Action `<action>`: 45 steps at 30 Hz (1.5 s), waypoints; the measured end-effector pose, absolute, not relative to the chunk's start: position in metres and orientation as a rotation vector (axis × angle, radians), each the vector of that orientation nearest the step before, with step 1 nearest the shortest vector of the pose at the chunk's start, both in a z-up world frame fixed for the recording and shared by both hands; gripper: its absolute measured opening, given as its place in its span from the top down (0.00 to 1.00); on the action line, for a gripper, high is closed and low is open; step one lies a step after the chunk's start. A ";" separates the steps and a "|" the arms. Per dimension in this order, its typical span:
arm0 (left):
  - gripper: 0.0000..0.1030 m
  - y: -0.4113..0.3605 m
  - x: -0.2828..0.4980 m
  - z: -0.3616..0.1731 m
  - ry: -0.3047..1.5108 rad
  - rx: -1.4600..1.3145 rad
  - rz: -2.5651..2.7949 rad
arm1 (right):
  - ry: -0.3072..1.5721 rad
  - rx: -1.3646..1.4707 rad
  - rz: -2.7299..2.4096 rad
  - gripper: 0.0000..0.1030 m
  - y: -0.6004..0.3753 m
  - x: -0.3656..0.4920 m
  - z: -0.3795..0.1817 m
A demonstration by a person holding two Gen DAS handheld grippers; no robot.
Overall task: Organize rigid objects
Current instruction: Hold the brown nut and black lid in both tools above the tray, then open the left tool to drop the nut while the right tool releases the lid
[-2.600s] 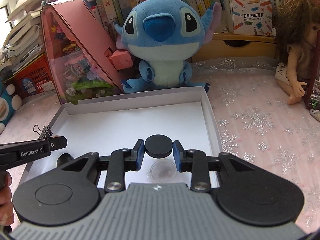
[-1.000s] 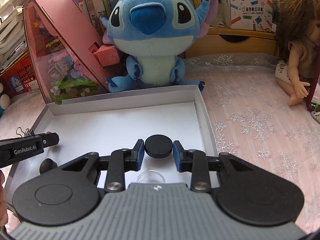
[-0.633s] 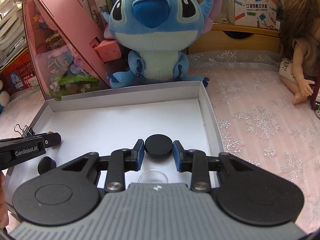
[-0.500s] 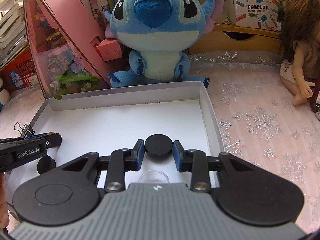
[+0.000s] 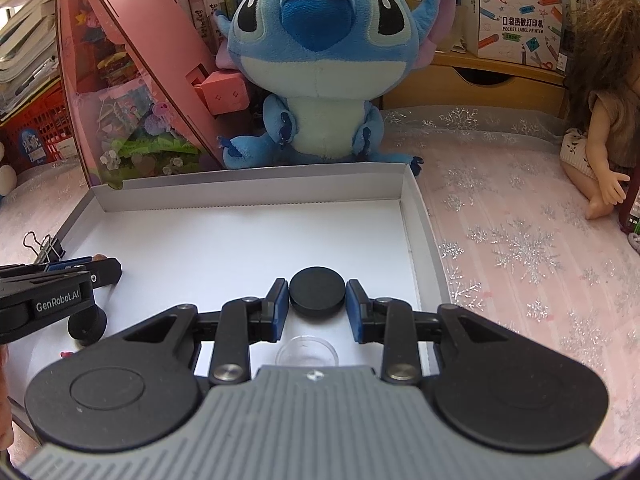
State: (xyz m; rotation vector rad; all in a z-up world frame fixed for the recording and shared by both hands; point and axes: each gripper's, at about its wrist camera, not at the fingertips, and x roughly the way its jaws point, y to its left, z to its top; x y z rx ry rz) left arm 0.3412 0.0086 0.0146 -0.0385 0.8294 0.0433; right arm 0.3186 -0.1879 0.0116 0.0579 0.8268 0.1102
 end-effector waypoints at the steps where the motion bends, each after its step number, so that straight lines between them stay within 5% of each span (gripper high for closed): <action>1: 0.81 0.008 0.341 0.014 0.827 -0.035 0.043 | 0.826 0.055 0.109 0.65 -0.187 0.318 0.012; 17: 0.80 0.005 0.338 0.014 0.814 -0.007 0.047 | 0.808 0.006 0.100 0.58 -0.182 0.314 0.012; 27: 0.52 0.005 0.336 0.016 0.805 -0.007 0.045 | 0.801 0.014 0.107 0.41 -0.181 0.308 0.016; 45: 0.28 0.000 0.306 0.038 0.770 0.025 0.053 | 0.733 0.009 0.118 0.20 -0.182 0.280 0.035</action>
